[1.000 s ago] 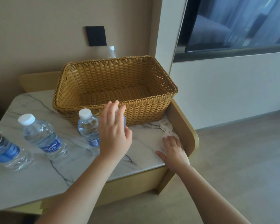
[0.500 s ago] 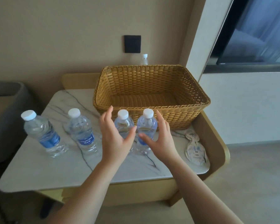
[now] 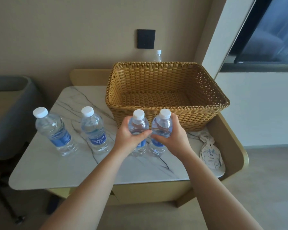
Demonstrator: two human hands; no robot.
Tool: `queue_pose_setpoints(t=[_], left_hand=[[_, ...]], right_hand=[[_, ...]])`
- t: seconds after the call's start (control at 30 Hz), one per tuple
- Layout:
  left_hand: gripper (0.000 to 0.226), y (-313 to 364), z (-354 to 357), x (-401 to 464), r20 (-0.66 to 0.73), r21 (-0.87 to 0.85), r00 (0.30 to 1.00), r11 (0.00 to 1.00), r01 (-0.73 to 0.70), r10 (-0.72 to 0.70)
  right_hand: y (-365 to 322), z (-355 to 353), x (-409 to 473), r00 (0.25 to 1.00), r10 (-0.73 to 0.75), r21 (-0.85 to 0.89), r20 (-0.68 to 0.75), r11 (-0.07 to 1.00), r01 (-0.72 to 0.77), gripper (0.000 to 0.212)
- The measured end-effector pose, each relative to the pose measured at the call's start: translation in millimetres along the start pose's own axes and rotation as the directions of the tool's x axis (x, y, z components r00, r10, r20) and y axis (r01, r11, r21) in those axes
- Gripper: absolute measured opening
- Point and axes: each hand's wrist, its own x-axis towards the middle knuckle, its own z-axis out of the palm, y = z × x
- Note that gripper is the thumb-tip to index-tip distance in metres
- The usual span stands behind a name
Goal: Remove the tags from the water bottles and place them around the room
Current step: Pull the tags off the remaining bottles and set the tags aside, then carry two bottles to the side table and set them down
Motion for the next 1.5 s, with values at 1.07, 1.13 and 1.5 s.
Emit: queue_pose_setpoints(t=[1.07, 1.13, 1.5], left_hand=[[0.053, -37.9, -132.9, -423.3, -0.992, -0.087, 0.056, 0.941, 0.327, -0.111], [0.054, -42.8, -144.1, -470.0, -0.989, -0.142, -0.075, 0.926, 0.349, -0.124], [0.049, -64.4, -224.0, -726.9, -0.811, -0.336, -0.584, 0.844, 0.419, -0.033]], right_hand=[[-123.8, 198.6, -260.0, 0.351, -0.664, 0.565, 0.66, 0.747, 0.35, 0.078], [-143.5, 220.5, -304.7, 0.232, -0.679, 0.608, 0.697, 0.73, 0.312, 0.075], [-239.0, 322.1, -603.2, -0.289, -0.729, 0.776, 0.621, 0.625, 0.091, 0.072]])
